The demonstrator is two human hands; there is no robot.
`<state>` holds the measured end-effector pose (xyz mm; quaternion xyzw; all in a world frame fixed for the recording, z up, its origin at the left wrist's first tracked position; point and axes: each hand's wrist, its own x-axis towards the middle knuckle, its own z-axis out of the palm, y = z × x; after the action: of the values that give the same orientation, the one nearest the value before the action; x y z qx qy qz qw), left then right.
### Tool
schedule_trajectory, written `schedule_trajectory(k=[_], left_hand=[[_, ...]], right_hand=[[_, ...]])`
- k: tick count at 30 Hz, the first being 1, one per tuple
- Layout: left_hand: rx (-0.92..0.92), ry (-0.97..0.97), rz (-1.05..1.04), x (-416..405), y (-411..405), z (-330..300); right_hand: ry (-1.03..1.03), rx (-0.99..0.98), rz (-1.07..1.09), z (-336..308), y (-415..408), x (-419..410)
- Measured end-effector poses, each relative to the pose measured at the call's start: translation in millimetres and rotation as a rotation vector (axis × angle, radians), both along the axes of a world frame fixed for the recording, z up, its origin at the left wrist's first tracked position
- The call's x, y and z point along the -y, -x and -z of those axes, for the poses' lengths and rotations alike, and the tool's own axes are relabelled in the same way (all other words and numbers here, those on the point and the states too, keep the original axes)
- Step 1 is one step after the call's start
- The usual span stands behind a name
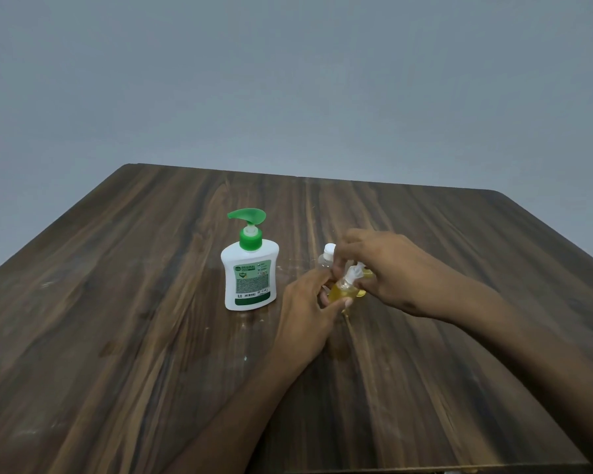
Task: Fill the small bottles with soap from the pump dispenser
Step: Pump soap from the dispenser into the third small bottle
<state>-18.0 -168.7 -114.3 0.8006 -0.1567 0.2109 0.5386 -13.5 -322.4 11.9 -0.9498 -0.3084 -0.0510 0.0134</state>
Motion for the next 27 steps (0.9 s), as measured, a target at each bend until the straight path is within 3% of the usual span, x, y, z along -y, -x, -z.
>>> schedule_trajectory(k=[6, 11, 18, 23, 27], left_hand=[[0.006, -0.006, -0.01, -1, 1, -2], [0.018, -0.033, -0.015, -2, 0, -1], [0.022, -0.024, -0.015, -2, -2, 1], [0.015, -0.03, -0.034, -2, -2, 4], [0.017, -0.05, -0.042, -3, -3, 3]], right_hand=[[-0.016, 0.056, 0.023, 0, -2, -4], [0.149, 0.207, 0.118, 0, -2, -7], [0.171, 0.028, 0.06, -21, 6, -2], [0.143, 0.089, 0.113, -10, 4, -5], [0.275, 0.147, 0.127, -11, 8, -17]])
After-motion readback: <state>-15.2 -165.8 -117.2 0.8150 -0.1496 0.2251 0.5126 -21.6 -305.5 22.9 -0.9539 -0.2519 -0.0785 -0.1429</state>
